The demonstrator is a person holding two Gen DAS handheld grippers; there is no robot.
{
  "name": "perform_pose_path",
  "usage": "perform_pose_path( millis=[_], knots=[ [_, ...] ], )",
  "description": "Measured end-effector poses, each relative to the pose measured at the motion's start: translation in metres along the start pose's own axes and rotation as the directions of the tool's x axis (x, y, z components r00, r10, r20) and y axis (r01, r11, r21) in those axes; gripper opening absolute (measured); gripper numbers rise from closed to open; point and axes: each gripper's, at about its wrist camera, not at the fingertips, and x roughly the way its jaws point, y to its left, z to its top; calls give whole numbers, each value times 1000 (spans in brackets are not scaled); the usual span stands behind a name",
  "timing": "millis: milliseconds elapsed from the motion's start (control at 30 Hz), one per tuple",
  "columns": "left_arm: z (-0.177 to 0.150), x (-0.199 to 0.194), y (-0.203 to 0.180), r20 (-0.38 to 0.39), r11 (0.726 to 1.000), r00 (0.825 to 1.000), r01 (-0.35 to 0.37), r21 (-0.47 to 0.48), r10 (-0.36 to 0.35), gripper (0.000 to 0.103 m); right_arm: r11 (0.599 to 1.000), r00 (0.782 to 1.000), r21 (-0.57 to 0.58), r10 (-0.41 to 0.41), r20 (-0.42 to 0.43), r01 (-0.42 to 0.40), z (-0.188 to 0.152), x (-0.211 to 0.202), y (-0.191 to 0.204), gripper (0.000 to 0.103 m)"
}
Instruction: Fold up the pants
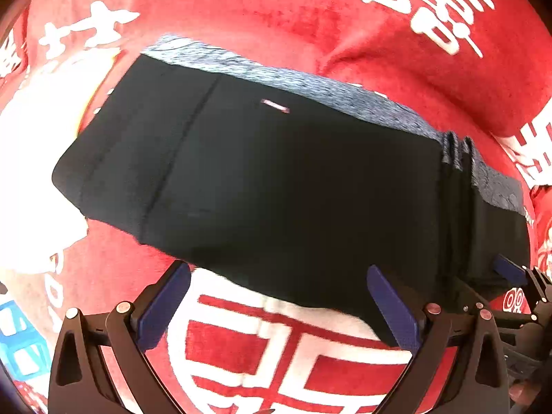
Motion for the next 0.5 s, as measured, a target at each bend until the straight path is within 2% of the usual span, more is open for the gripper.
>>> perform_pose_path(
  millis=[167,333,500],
  knots=[
    [-1,0,16,2,999,1000,10,-36,-10,103,1000,999,-3,-30,-18,30,2,1,5,96],
    [-3,-1,28,6,998,1000,18,-63,-18,103,1000,999,-1,-21,-30,21,1,-4,12,96],
    [-5,-2,44,7,994,999,34,-101,-34,103,998,998,5,66,-18,-66,3,-15,23,96]
  ],
)
